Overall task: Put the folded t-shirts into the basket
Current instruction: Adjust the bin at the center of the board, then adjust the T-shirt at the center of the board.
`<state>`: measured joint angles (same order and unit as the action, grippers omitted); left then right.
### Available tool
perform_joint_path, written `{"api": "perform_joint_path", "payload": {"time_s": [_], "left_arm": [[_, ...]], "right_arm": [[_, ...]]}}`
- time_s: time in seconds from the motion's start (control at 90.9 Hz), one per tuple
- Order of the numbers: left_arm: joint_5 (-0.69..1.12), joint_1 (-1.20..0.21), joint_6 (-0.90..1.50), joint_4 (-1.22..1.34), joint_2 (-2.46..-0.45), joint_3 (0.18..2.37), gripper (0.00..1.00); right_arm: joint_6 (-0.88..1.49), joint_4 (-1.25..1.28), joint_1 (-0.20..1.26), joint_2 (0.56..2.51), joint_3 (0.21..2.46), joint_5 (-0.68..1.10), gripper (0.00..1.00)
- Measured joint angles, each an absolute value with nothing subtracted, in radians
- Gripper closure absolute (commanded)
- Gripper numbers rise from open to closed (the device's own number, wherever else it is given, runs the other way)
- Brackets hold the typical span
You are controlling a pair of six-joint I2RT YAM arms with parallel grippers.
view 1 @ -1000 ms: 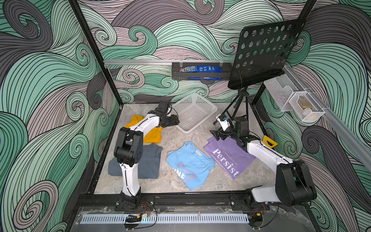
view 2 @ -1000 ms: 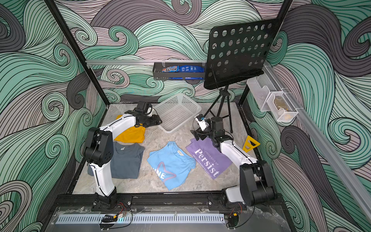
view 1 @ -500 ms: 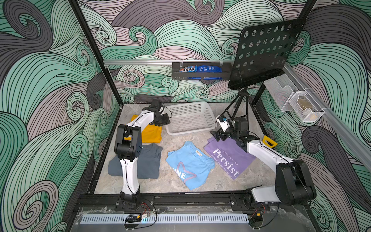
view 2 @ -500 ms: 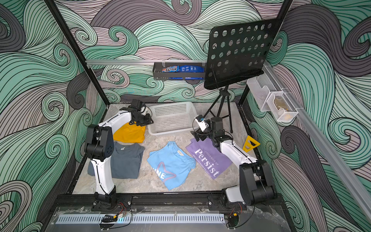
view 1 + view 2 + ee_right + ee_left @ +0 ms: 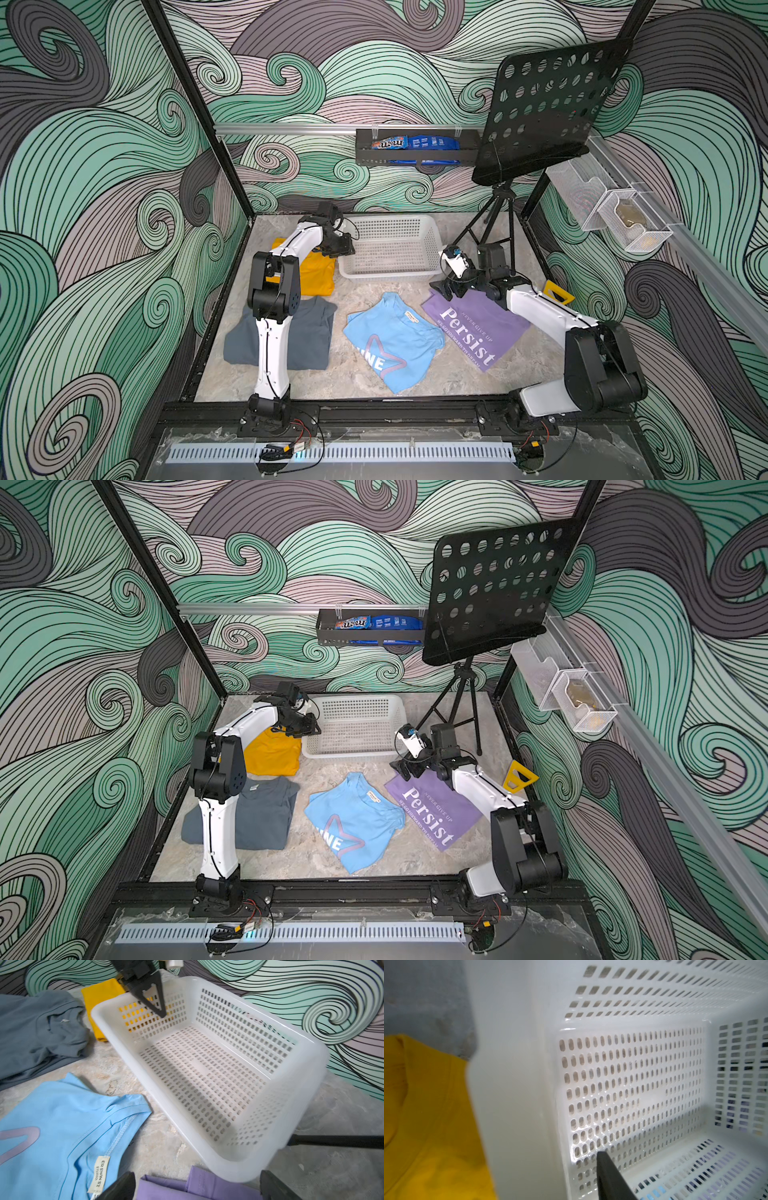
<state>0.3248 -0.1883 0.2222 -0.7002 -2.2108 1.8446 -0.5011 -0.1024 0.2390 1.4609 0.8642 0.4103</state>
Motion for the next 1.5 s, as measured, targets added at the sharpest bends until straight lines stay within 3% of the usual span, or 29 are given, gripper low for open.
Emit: {"api": "perform_joint_path", "payload": {"time_s": [0.088,0.176,0.275,0.429,0.594,0.748,0.98,1.277,1.497], "left_arm": [[0.327,-0.191,0.217,-0.715,-2.211,1.877,0.39],[0.328,-0.186,0.174,-0.726,-2.196,1.891,0.2],[0.333,-0.165,0.102,-0.764,-2.134,1.866,0.13],[0.352,-0.118,-0.091,-0.83,-1.892,1.693,0.15],[0.445,-0.118,-0.401,-0.89,-1.557,1.383,0.18],[0.498,-0.228,-0.639,-0.894,-1.378,1.036,0.22],[0.417,-0.472,-0.805,-0.819,-1.437,0.915,0.26],[0.28,-0.638,-0.874,-0.822,-1.679,0.99,0.24],[0.221,-0.725,-0.906,-0.884,-1.695,0.998,0.24]], "right_arm": [[-0.57,-0.18,0.311,1.46,0.883,0.399,0.1],[-0.628,-0.247,0.421,1.46,0.871,0.375,0.15],[-0.676,-0.289,0.564,1.46,0.821,0.328,0.18],[-0.718,-0.348,0.703,1.461,0.74,0.287,0.18],[-0.736,-0.382,0.656,1.412,0.702,0.297,0.15],[-0.753,-0.4,0.584,1.352,0.7,0.35,0.16],[-0.768,-0.371,0.567,1.377,0.619,0.287,0.18],[-0.775,-0.313,0.529,1.433,0.626,0.244,0.22],[-0.754,-0.294,0.509,1.51,0.706,0.242,0.23]]}}
